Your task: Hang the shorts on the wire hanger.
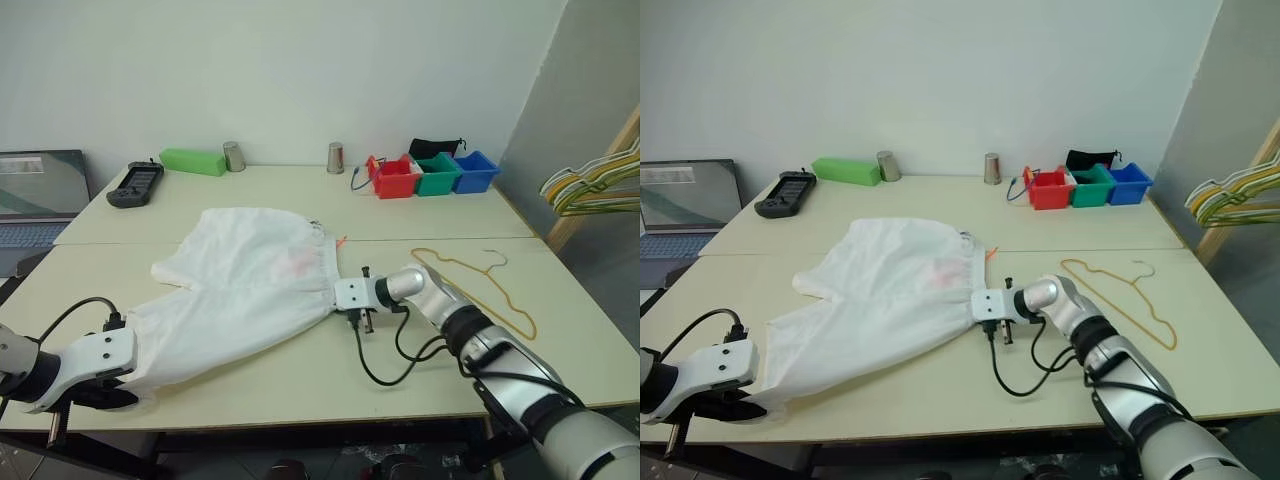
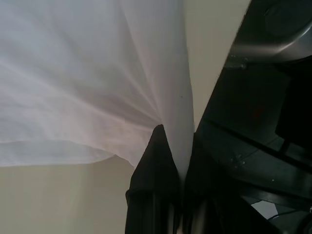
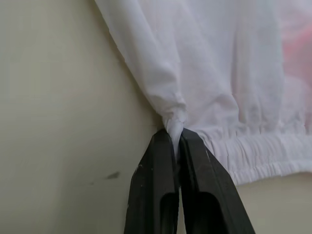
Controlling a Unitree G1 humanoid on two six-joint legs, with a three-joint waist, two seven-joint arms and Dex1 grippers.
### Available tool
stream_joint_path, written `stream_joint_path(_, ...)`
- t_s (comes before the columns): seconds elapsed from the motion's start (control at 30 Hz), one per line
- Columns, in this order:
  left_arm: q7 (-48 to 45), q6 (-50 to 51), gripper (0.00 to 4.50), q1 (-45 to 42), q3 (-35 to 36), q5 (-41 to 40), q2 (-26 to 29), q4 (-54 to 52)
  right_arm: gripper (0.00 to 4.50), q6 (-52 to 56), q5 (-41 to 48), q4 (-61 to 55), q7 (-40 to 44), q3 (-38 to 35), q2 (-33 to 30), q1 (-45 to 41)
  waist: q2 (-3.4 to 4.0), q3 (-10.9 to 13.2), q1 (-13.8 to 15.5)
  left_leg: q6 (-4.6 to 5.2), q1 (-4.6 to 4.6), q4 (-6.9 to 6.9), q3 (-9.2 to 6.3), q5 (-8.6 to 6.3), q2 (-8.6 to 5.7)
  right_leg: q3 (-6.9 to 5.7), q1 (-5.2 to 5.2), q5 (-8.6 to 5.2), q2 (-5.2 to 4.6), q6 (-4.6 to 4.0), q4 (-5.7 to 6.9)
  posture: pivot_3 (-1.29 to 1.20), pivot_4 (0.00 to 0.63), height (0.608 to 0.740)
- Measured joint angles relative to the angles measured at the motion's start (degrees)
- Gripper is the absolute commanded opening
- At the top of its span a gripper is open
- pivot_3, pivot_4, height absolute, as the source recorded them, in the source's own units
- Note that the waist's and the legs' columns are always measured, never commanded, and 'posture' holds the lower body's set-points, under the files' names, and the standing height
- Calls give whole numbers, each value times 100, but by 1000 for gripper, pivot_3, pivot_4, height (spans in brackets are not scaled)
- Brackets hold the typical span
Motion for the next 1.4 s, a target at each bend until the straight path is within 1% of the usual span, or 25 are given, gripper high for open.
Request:
stream_joint_path(0.03,19,-55,38,-3,-10,63,2,-5,0,347,76,-687,298,21,-194,303,1,-14,-4,2,0,-1,2,-1,5,0,-1,1,4,1,1,166,0,740)
stream_joint_path(0.07,24,-82,38,-8,-19,81,4,-27,0,581,122,-1135,463,22,-314,493,-4,-20,-7,5,-2,-2,4,-3,5,-1,-2,4,4,7,2,166,0,740)
stream_joint_path(0.1,26,-130,38,-9,-71,118,11,-64,0,1111,202,-2100,777,19,-610,938,-4,-29,-10,11,-6,-3,5,-7,8,-5,-4,1,4,12,1,151,0,740)
stream_joint_path(0.17,23,-162,38,5,-142,149,11,-84,0,1499,241,-2740,951,8,-791,1228,-4,-37,-20,16,-6,-4,10,-11,9,-4,-6,-4,4,10,2,142,2,740)
stream_joint_path(0.23,7,-182,38,19,-221,167,10,-197,0,2248,247,-3787,1109,-6,-1099,1734,-4,-38,-34,17,-5,-7,12,-13,11,-10,-8,-6,5,10,1,142,2,740)
stream_joint_path(0.3,6,-184,38,17,-241,162,10,-265,0,2663,240,-4296,1207,28,-1286,1921,-2,-36,-41,17,-3,-7,15,-13,11,-15,-8,-8,7,6,1,142,2,740)
stream_joint_path(0.4,-11,-224,38,19,-274,157,11,-301,0,3114,243,-4677,1266,53,-1411,2055,-2,-36,-51,17,0,-7,18,-13,13,-18,-8,-20,11,-14,1,112,9,740)
stream_joint_path(0.53,-118,-525,38,-36,-543,205,90,-246,0,4538,428,-5687,1409,20,-1648,2466,-5,-38,-44,16,-5,-7,18,-13,12,-18,-9,-23,11,-16,-3,96,14,740)
stream_joint_path(0.7,-156,-678,38,-248,-669,203,105,-200,0,5147,645,-5831,1389,25,-1721,2442,-4,-35,-72,15,-3,-7,26,-14,14,-18,-13,-23,12,-16,-3,87,14,740)
stream_joint_path(0.77,-245,-715,457,-253,-688,187,150,-190,526,5192,720,-5781,1368,25,-1722,2396,-3,-34,-74,14,-3,-7,27,-14,14,-19,-13,-23,12,-16,-3,85,16,740)
stream_joint_path(0.83,-376,-708,675,-262,-725,135,206,-159,787,5273,880,-5671,1386,24,-1746,2319,-3,-32,-78,15,-3,-7,28,-14,14,-18,-14,-23,12,-16,-4,86,16,740)
stream_joint_path(0.87,-434,-704,876,-276,-725,94,217,-144,1106,5311,930,-5654,1407,24,-1786,2286,-1,-30,-78,15,-4,-7,28,-14,14,-19,-14,-23,12,-16,-4,85,17,740)
stream_joint_path(0.9,-506,-700,1144,-316,-726,44,217,-135,1353,5332,1011,-5650,1419,23,-1868,2265,-1,-28,-75,14,-4,-7,28,-14,14,-19,-14,-23,12,-15,-4,87,18,740)
stream_joint_path(0.93,-526,-696,1298,-353,-726,22,218,-120,1538,5351,1055,-5649,1429,23,-1914,2252,-3,-26,-74,14,-4,-7,28,-14,14,-19,-14,-23,12,-16,-4,87,18,740)
stream_joint_path(1.1,-722,-698,2416,-583,-726,-72,337,34,2829,5513,1394,-5678,1462,-90,-2168,2224,3,-5,-89,14,-6,-7,29,-15,16,-20,-18,-23,12,-15,-5,72,12,740)
stream_joint_path(1.17,-812,-704,2810,-655,-740,-136,346,45,3264,5560,1559,-5779,1535,-113,-2374,2224,10,6,-97,14,-8,-7,32,-15,15,-19,-18,-23,12,-15,-5,56,9,740)
stream_joint_path(1.23,-970,-697,3179,-847,-796,-245,365,39,3697,5591,1770,-6092,1700,-207,-2763,2238,12,21,-98,14,-12,-7,32,-15,14,-18,-20,-23,12,-14,-9,26,5,740)
stream_joint_path(1.33,-1127,-696,3873,-1183,-949,-400,427,-7,4479,5690,2034,-6558,1832,-411,-3180,2300,22,28,-152,14,-11,-11,31,-15,17,-22,-21,-23,14,-14,-9,-22,0,740)
stream_joint_path(1.4,-1223,-691,4289,-1506,-1227,-587,441,-76,4500,5843,2263,-6885,1829,-591,-3346,2399,26,31,-217,14,-11,-11,31,-15,19,-22,-21,-23,15,-13,-9,-50,0,740)
